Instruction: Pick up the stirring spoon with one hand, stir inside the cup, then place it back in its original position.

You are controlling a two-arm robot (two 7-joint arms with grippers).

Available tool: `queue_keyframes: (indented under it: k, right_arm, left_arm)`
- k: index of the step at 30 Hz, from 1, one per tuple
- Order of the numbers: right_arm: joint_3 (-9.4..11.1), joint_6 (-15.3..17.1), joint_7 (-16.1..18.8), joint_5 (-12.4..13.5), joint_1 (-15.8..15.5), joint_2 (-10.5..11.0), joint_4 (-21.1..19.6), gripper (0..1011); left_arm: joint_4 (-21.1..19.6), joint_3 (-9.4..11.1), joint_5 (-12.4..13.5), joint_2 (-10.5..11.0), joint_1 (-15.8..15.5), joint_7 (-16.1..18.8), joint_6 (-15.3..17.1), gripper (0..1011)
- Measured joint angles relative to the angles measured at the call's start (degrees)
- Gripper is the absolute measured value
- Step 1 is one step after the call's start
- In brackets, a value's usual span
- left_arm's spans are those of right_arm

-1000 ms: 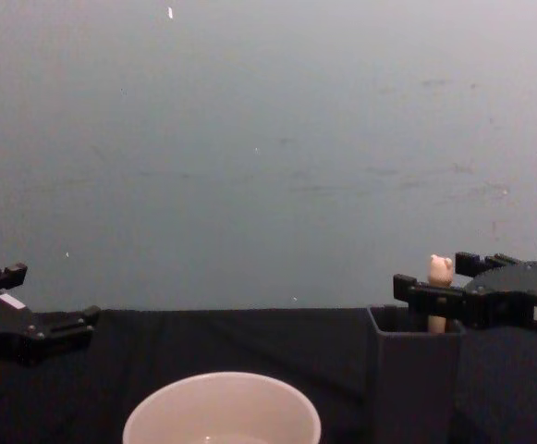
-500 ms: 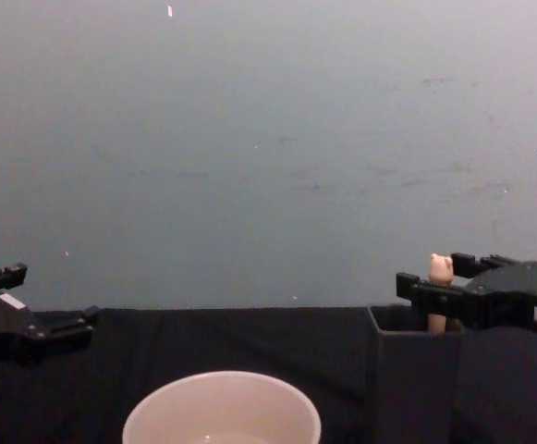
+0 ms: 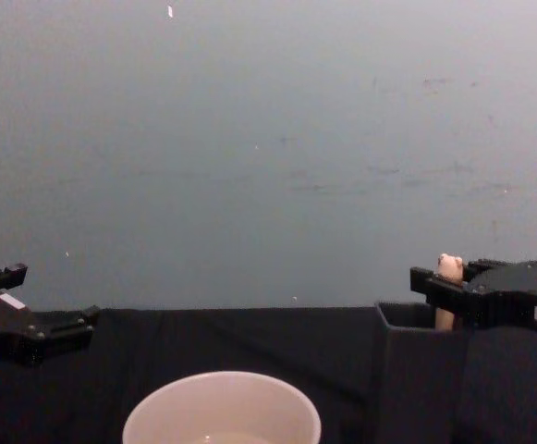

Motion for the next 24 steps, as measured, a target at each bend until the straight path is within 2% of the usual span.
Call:
queue_keyframes:
  k: [1, 4, 5, 7, 24]
  right_arm:
    - [0.0, 0.0, 0.0, 0.0, 0.0, 0.0, 0.0, 392]
    - [0.0, 0.0, 0.0, 0.0, 0.0, 0.0, 0.0, 313]
    - [0.0, 0.0, 0.0, 0.0, 0.0, 0.0, 0.0, 254]
    - [0.0, 0.0, 0.0, 0.0, 0.0, 0.0, 0.0, 227]
    - [0.0, 0.0, 0.0, 0.0, 0.0, 0.0, 0.0, 216]
  left_arm:
    - [0.0, 0.0, 0.0, 0.0, 0.0, 0.0, 0.0, 1002]
    - [0.0, 0.0, 0.0, 0.0, 0.0, 0.0, 0.0, 1001]
    - [0.0, 0.0, 0.0, 0.0, 0.0, 0.0, 0.0, 1001]
    - [0.0, 0.0, 0.0, 0.0, 0.0, 0.0, 0.0, 1001]
    - [0.0, 0.0, 0.0, 0.0, 0.0, 0.0, 0.0, 1001]
